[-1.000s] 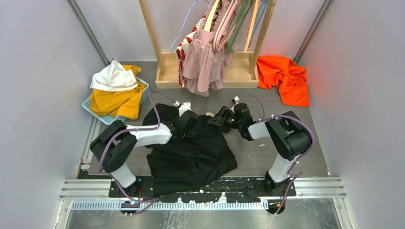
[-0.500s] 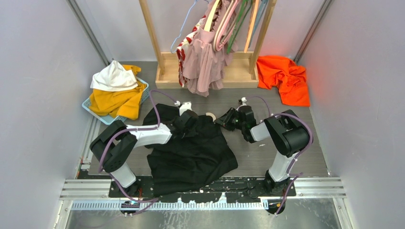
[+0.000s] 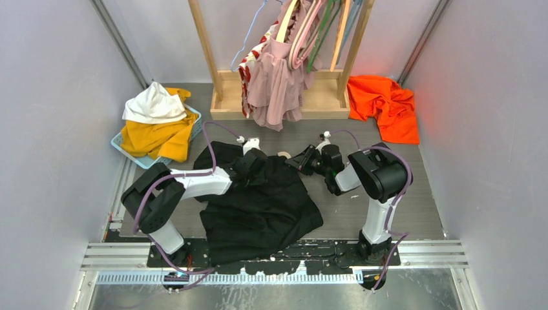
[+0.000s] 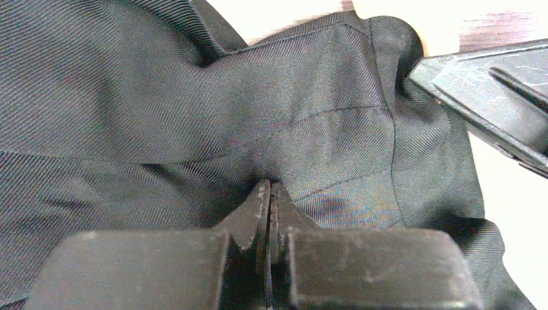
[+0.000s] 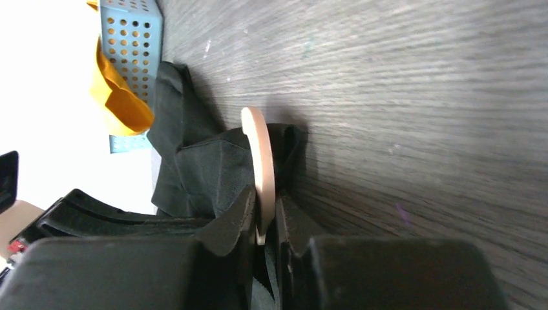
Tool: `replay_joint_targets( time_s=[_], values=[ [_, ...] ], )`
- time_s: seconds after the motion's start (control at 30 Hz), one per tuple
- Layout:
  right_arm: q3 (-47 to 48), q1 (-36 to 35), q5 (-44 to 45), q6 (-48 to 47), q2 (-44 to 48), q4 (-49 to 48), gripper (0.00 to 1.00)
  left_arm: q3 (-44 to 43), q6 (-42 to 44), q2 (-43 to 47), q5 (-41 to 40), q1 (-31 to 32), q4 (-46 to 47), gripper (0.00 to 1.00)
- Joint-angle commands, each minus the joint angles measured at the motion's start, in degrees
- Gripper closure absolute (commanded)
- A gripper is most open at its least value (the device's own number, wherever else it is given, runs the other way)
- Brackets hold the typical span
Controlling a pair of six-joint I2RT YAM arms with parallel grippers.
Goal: Place the skirt on the hanger
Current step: Pick up the hanger at the center of the board, then adjust the skirt on the hanger.
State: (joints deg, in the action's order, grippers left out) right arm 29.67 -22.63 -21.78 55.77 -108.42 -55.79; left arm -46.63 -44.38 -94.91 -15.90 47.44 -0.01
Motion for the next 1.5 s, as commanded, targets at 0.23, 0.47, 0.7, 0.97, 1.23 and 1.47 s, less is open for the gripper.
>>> replay_joint_targets(
  time_s=[0.23,0.47,0.7,0.97,1.23,1.47],
  values=[
    [-2.58,-1.97,1.46,-6.11,22.20,13.46,0.99,-1.35,2.53,4.30,7.18,0.88,-18.60,0.93],
    [-2.78,-6.46,11.65,-9.67,41.71,32.66,0.99,-6.90,1.96,12.98,9.43,1.58,-25.94,0.89],
    [-5.22,-11.75,15.28,-10.39,44.77,33.35,0.99,-13.36,1.88,20.53,11.16,2.08,-29.65,0.81],
    [-6.20,-19.07,20.30,-13.86,48.56,35.60,0.99,-17.12,-3.69,21.30,16.59,0.28,-27.34,0.59],
    [-7.45,-24.85,23.80,-16.62,51.83,35.58,0.99,-11.03,-10.46,24.60,18.21,-2.88,-20.28,0.44],
    [-6.87,-27.76,25.77,-18.67,51.06,35.80,0.99,-12.94,-17.02,22.82,20.00,-5.74,-20.61,0.13]
  ],
)
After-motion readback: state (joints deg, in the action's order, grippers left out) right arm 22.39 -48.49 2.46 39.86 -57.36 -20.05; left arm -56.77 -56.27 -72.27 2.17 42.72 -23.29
